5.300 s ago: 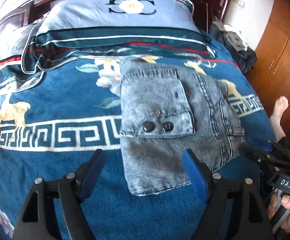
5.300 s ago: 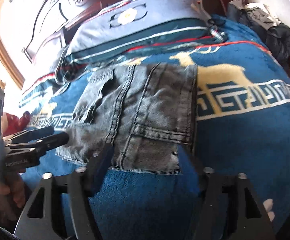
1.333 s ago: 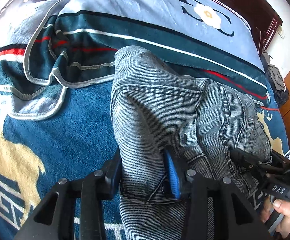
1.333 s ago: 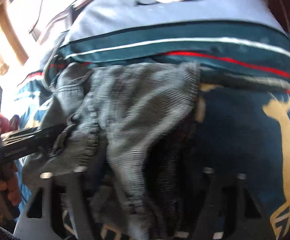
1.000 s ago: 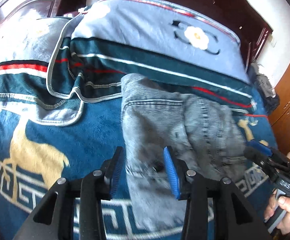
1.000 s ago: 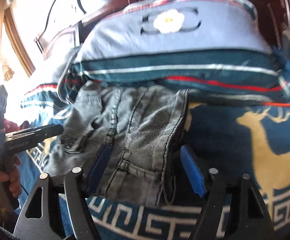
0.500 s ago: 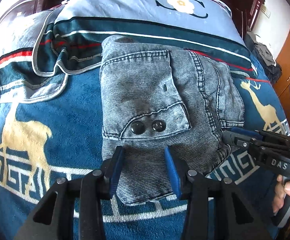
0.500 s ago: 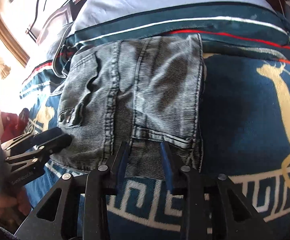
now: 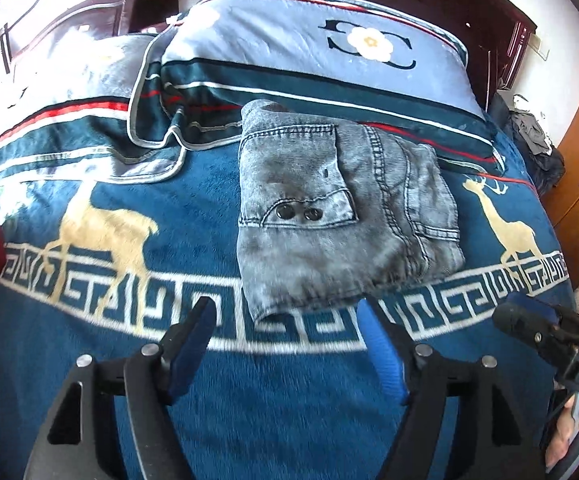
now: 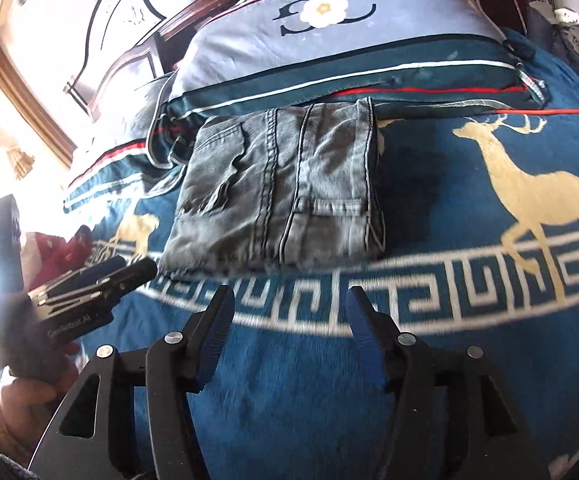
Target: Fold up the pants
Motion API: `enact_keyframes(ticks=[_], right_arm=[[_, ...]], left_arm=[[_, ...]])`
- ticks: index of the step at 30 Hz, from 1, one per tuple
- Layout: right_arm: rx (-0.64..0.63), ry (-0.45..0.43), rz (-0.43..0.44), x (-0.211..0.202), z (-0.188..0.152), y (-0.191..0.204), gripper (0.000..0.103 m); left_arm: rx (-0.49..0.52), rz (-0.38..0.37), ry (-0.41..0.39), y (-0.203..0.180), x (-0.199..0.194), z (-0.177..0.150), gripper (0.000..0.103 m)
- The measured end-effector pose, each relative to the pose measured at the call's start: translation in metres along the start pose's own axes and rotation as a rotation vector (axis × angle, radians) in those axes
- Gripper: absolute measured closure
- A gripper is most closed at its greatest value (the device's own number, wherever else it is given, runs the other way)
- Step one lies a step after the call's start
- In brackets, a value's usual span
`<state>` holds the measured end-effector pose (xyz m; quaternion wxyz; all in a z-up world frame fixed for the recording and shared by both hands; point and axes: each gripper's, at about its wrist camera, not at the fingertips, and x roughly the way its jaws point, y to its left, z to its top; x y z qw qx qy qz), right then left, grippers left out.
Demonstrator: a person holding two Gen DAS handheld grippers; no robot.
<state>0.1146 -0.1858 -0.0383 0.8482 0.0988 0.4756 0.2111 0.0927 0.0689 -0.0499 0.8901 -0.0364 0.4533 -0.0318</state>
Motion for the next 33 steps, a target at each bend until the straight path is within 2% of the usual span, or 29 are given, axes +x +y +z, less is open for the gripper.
enact_keyframes(ticks=[3,6,11,18,23,27,33], right_arm=[[-0.021,-0.008,-0.010,-0.012,-0.009,0.008,0.044],[-0.066,-0.030,-0.044,-0.025,-0.017,0.019,0.036],[-0.129,-0.076,-0.083,-0.047,-0.023,0.032,0.031],[-0.113,-0.118,-0.077,-0.066,-0.026,0.043,0.022],[-0.143,-0.145,-0.096,-0.078,-0.029,0.054,0.021],[-0.150,-0.162,-0.103,-0.088,-0.030,0.060,0.018],[-0.149,-0.177,-0.111,-0.101,-0.034,0.067,0.017]], left_arm=[[-0.012,-0.001,-0.004,-0.004,-0.009,-0.004,0.024],[-0.033,-0.002,-0.021,-0.005,-0.021,-0.009,0.019],[-0.050,0.007,-0.041,-0.005,-0.037,-0.016,0.016],[0.020,0.037,-0.082,-0.013,-0.059,-0.027,0.012],[0.029,0.053,-0.106,-0.014,-0.073,-0.031,0.008],[0.037,0.055,-0.133,-0.015,-0.087,-0.034,0.000],[0.057,0.055,-0.149,-0.021,-0.101,-0.039,0.000]])
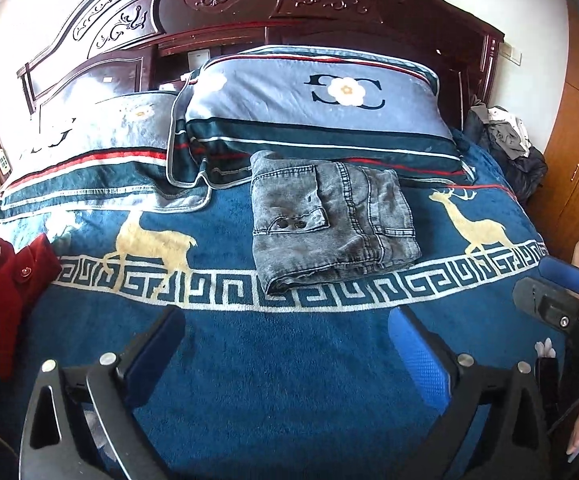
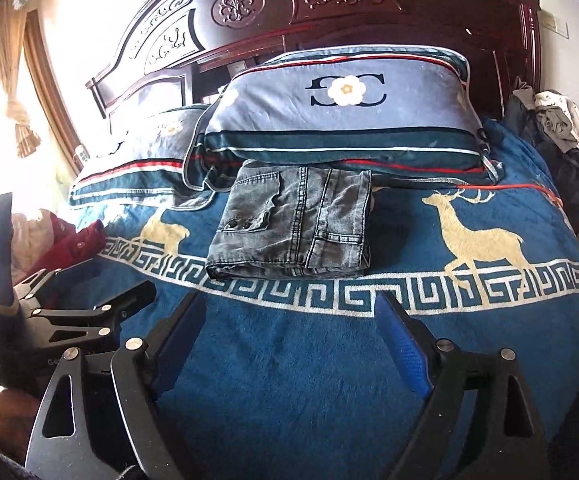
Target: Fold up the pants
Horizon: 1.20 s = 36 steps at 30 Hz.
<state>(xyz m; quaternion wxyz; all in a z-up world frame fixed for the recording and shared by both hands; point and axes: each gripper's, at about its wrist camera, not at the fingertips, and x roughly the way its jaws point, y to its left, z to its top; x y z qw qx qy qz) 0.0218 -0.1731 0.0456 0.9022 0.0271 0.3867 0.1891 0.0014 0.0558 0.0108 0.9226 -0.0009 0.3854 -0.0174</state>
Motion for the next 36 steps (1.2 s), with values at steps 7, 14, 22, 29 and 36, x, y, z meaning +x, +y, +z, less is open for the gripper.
enact_keyframes(ticks=[7,14,22,29,36], right_arm=[[-0.012,-0.011,-0.001,-0.013,-0.002,0.008,0.016],[-0.029,-0.023,0.000,-0.022,-0.003,0.015,0.016],[-0.019,-0.014,-0.005,-0.025,-0.007,0.012,0.016],[-0.009,-0.025,0.004,-0.032,-0.007,0.010,0.013],[-0.018,-0.033,0.006,-0.033,-0.006,0.013,0.009]], left_arm=[[0.003,0.002,-0.008,-0.002,-0.013,-0.003,0.000],[-0.019,0.004,-0.019,0.001,-0.023,-0.003,0.000],[-0.047,0.023,-0.045,0.002,-0.033,-0.001,0.000],[-0.036,0.091,-0.068,0.001,-0.038,-0.001,0.000],[-0.028,0.083,-0.077,-0.002,-0.040,0.000,0.000]])
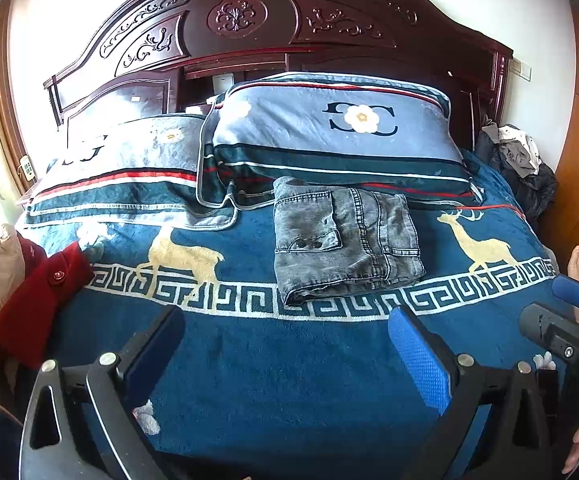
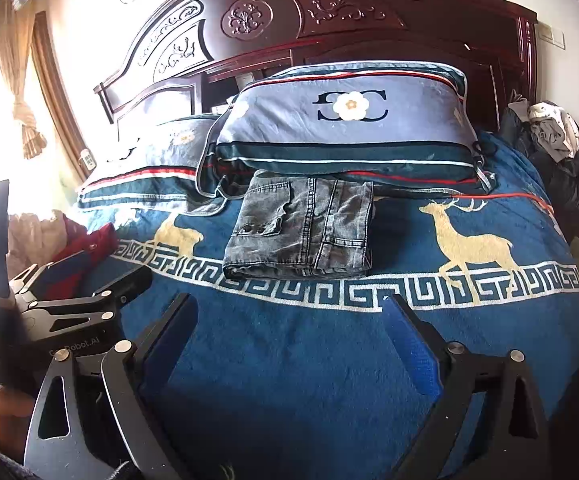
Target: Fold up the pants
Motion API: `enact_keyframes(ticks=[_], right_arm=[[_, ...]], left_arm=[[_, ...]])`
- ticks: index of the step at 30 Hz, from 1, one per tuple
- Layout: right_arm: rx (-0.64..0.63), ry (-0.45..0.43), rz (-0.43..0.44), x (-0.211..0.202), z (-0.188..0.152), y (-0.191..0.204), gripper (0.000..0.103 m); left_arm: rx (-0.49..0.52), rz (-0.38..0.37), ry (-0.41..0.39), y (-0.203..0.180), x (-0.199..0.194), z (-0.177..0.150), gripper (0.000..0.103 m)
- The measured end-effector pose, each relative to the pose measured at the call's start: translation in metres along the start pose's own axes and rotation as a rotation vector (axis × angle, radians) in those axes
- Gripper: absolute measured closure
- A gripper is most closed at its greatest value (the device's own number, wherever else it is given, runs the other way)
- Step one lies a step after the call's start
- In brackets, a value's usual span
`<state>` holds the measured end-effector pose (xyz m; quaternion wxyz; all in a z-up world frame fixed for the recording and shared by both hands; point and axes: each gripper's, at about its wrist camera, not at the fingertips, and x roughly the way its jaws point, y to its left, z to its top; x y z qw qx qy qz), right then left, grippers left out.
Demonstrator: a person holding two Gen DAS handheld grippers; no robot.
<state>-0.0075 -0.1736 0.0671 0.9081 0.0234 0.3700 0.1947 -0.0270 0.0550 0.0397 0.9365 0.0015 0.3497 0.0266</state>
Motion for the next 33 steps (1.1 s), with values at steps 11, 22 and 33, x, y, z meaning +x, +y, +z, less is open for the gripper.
enact_keyframes(ticks=[11,22,33], right_arm=[[0.009,-0.001,-0.005,0.002,0.002,-0.002,0.008],[-0.001,-0.014,-0.009,0.005,0.013,-0.001,0.008],[0.007,0.028,-0.009,0.023,0.010,-0.007,0.008]], left_arm=[[-0.039,-0.008,0.017,0.004,0.006,0.001,0.000],[-0.048,-0.001,0.017,0.001,0.014,0.008,0.000],[-0.053,0.003,0.049,-0.003,0.032,0.004,0.000]])
